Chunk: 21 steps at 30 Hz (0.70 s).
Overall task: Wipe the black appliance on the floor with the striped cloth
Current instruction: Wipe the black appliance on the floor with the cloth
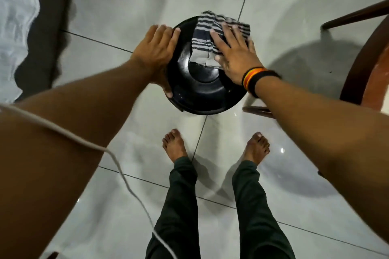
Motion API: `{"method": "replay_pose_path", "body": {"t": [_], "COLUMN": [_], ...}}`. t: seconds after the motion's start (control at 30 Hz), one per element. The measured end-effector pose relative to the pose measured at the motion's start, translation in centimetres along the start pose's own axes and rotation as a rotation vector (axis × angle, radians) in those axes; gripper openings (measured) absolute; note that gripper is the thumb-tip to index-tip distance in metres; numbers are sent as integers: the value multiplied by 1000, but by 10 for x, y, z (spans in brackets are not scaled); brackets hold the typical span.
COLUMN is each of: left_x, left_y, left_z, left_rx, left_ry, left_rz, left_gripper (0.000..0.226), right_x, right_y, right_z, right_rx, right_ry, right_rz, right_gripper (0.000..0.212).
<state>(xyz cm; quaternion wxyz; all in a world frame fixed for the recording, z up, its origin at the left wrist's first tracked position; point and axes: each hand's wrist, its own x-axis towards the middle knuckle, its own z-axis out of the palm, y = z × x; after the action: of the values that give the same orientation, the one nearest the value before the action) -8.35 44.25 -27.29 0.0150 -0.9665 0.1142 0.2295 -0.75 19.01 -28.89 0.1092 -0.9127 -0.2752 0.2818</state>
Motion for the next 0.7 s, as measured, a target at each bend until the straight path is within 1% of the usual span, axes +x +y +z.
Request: {"method": "replay_pose_path", "body": {"t": [0.03, 0.07, 0.1, 0.17, 0.23, 0.27, 0.33, 0.43, 0.5, 0.53, 0.6, 0.7], "left_x": [2, -18, -23, -37, -46, -49, -51, -48, -47, -47, -45, -43], "left_y": [-4, 18, 29, 60, 75, 80, 87, 84, 83, 84, 84, 83], "left_z": [-6, -1, -3, 6, 15, 19, 24, 26, 25, 26, 28, 32], "left_rx": [38, 47, 48, 21, -76, -84, -63, -18, -3, -2, -21, -50], "left_ry": [-52, -49, -88, -156, -208, -207, -235, -254, -259, -267, -282, -286], "left_rz": [-64, -131, -171, -263, -369, -415, -441, -453, -464, -468, -483, -485], "left_gripper": [171, 175, 176, 175, 172, 170, 168, 169, 169, 169, 166, 161], "right_x": [6, 11, 13, 14, 10, 6, -10, -54, -90, -107, -129, -118], "right_y": [1, 2, 1, -2, -5, -5, -1, 2, -12, -23, -45, -58], "right_z": [-8, -13, -18, -21, -20, -17, -7, 15, 34, 45, 61, 63], "right_rx": [-28, -59, -92, -137, -155, -145, -95, -25, -25, -55, -126, -119], "right_ry": [-33, -62, -87, -115, -118, -108, -69, 11, 38, 26, -9, 42], "right_rz": [-50, -93, -129, -180, -214, -214, -160, 58, 171, 177, 130, 155], "right_gripper": [63, 63, 62, 62, 61, 60, 59, 59, 60, 61, 62, 61]}}
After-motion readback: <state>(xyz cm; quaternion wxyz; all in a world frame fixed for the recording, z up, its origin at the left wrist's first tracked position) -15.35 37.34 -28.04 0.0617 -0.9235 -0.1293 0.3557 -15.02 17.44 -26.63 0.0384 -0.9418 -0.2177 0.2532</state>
